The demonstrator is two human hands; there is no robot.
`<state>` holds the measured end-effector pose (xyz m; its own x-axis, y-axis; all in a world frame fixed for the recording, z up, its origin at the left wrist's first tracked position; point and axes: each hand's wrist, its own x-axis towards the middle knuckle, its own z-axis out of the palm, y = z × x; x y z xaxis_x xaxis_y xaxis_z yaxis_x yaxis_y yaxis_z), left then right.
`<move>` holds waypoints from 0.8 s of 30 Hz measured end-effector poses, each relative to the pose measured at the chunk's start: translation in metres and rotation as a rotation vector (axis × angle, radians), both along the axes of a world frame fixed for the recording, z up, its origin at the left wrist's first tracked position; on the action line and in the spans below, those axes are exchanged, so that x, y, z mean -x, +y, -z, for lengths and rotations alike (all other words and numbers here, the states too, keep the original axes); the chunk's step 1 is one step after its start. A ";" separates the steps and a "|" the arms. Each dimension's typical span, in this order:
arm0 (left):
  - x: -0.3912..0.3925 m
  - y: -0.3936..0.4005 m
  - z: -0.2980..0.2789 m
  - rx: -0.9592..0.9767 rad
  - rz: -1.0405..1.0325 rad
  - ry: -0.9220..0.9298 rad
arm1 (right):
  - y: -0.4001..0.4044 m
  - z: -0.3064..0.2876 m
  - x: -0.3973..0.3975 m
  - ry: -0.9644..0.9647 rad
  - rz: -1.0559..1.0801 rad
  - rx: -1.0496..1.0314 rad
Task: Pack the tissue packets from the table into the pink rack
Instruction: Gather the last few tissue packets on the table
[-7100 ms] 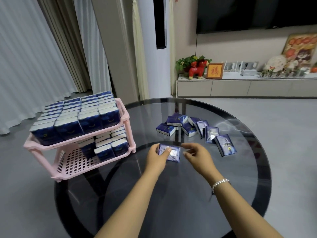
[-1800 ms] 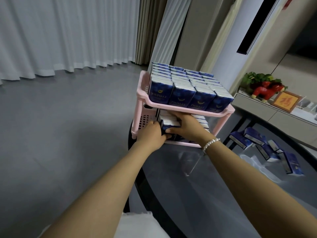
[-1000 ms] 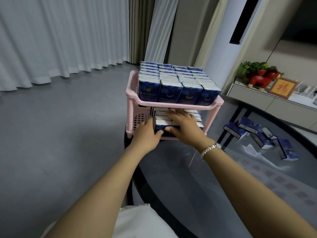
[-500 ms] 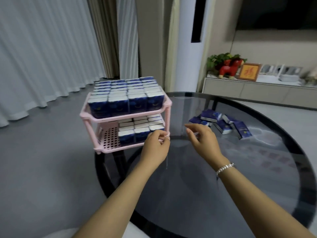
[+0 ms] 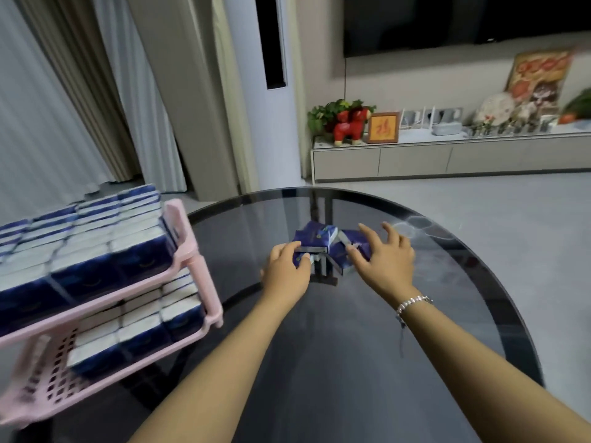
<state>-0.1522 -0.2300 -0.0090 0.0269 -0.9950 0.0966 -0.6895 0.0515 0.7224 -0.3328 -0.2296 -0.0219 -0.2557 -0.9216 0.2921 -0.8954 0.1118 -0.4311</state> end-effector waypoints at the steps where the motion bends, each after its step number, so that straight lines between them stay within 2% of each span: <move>1: 0.003 -0.013 0.002 0.004 -0.001 -0.057 | -0.012 0.000 0.002 -0.005 -0.007 -0.054; 4: 0.009 -0.051 0.007 -0.023 0.032 -0.212 | -0.044 0.005 0.004 -0.058 -0.041 -0.209; 7: 0.015 -0.082 0.008 -0.099 0.065 -0.290 | -0.058 0.016 0.002 0.064 -0.044 -0.237; 9: 0.018 -0.097 0.010 -0.116 0.104 -0.284 | -0.061 0.021 0.001 0.112 -0.047 -0.188; 15: 0.019 -0.121 0.018 -0.124 0.268 -0.238 | -0.068 0.025 0.004 0.068 -0.112 -0.154; 18: 0.019 -0.117 0.019 -0.060 0.262 -0.239 | -0.067 0.022 0.005 0.040 -0.152 -0.163; 24: 0.010 -0.076 0.015 -0.056 0.206 -0.217 | -0.048 0.013 0.002 0.039 -0.270 -0.211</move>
<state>-0.1620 -0.3061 -0.0242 -0.1912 -0.9813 0.0225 -0.8074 0.1703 0.5649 -0.3352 -0.2771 -0.0348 0.0129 -0.9956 0.0927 -0.9202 -0.0481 -0.3886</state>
